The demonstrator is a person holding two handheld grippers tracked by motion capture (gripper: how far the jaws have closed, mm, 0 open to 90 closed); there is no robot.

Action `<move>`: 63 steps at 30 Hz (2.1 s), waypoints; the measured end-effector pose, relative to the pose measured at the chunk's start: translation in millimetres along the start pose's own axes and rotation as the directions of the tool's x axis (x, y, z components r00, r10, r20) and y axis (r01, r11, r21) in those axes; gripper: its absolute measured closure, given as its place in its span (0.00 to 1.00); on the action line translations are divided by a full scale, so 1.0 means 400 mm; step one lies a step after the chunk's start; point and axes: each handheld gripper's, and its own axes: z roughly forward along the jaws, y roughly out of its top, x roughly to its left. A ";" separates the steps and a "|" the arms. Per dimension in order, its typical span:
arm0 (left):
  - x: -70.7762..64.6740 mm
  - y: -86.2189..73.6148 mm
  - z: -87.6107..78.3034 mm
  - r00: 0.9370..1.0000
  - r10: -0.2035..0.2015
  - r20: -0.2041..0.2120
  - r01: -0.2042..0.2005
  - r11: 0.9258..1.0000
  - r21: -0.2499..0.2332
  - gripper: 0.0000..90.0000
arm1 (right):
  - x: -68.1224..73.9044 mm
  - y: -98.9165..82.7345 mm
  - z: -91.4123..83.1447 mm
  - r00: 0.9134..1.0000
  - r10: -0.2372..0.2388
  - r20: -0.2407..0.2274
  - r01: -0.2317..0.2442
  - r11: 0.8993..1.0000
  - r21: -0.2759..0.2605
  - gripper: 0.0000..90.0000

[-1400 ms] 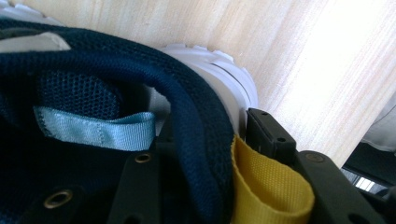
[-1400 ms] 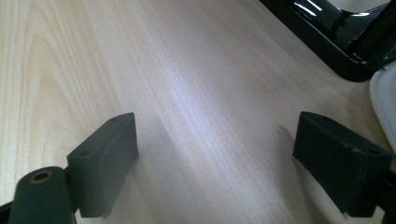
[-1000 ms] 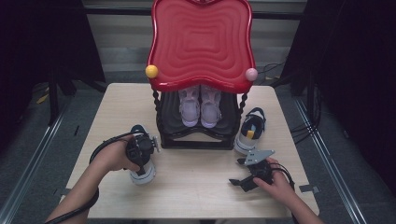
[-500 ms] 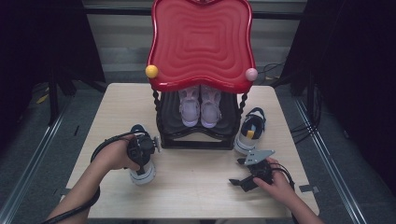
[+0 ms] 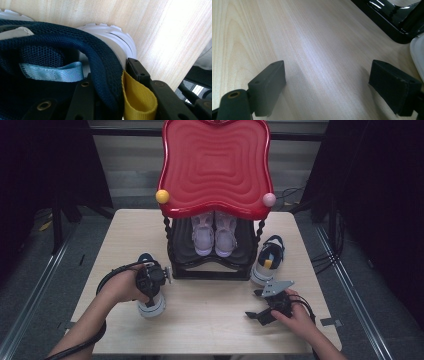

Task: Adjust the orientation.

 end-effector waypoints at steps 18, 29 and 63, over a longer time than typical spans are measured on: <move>-0.006 -0.013 -0.080 0.998 0.002 -0.059 -0.001 1.000 0.012 0.80 | -0.001 0.000 0.000 1.000 -0.002 0.003 0.002 1.000 -0.005 0.14; -0.005 -0.012 -0.135 0.996 -0.018 -0.088 0.018 1.000 -0.002 0.83 | -0.001 0.000 0.000 1.000 -0.003 0.003 0.003 1.000 -0.005 0.14; -0.020 -0.026 -0.379 0.991 -0.022 -0.132 0.014 0.998 -0.065 0.84 | 0.000 0.000 -0.001 1.000 -0.004 0.005 0.004 1.000 -0.002 0.14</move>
